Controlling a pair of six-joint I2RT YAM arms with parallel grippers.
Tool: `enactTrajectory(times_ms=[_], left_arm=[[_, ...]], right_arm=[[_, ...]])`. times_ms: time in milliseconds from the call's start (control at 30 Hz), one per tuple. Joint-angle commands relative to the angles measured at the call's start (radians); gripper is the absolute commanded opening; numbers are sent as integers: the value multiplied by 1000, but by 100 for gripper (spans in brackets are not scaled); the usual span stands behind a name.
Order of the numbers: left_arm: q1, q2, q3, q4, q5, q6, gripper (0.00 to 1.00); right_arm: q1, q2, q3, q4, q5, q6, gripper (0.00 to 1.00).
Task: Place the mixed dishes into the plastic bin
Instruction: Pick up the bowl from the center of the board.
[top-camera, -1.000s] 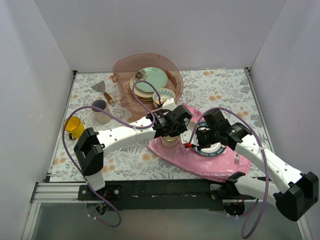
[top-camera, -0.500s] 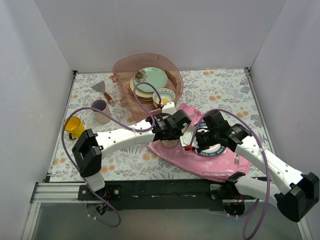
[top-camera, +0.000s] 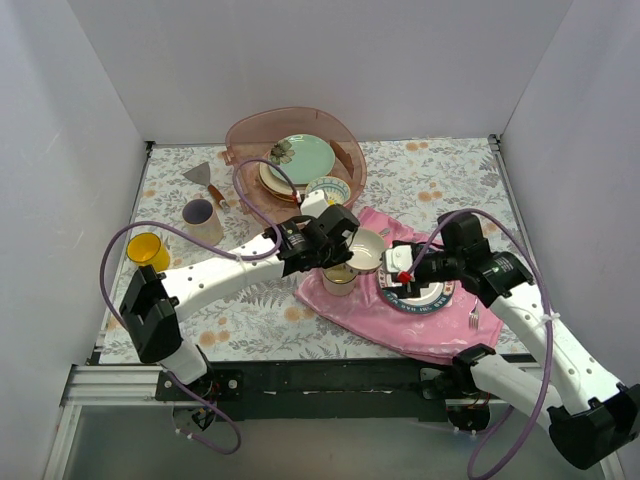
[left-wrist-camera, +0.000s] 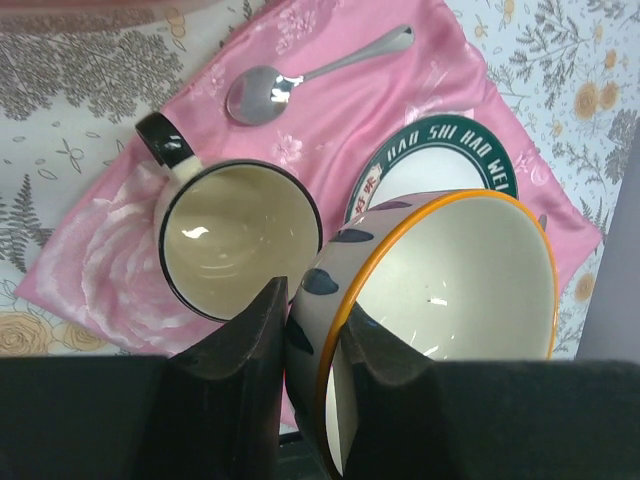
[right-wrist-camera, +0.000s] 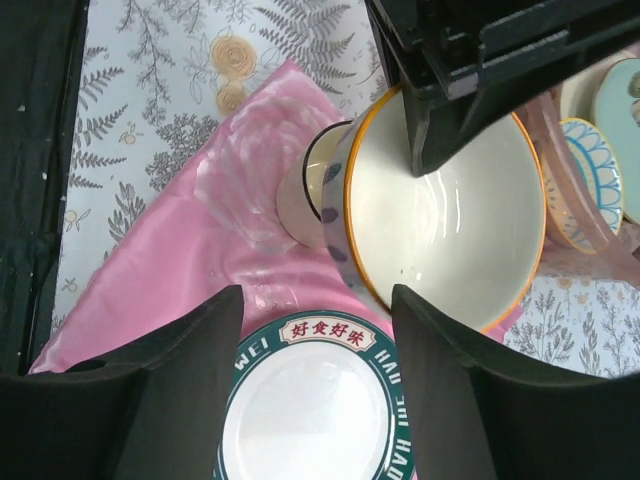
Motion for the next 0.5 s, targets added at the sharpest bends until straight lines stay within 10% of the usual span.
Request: enactTrajectory(times_ms=[0,467], left_arm=[[53,-95,3,43,-37,28,0],[222,-144,69,103,25,216,0]], right_arm=[[-78,-51,46,-52,-154,29,69],[-273,-132,-159,143,-279,181,70]])
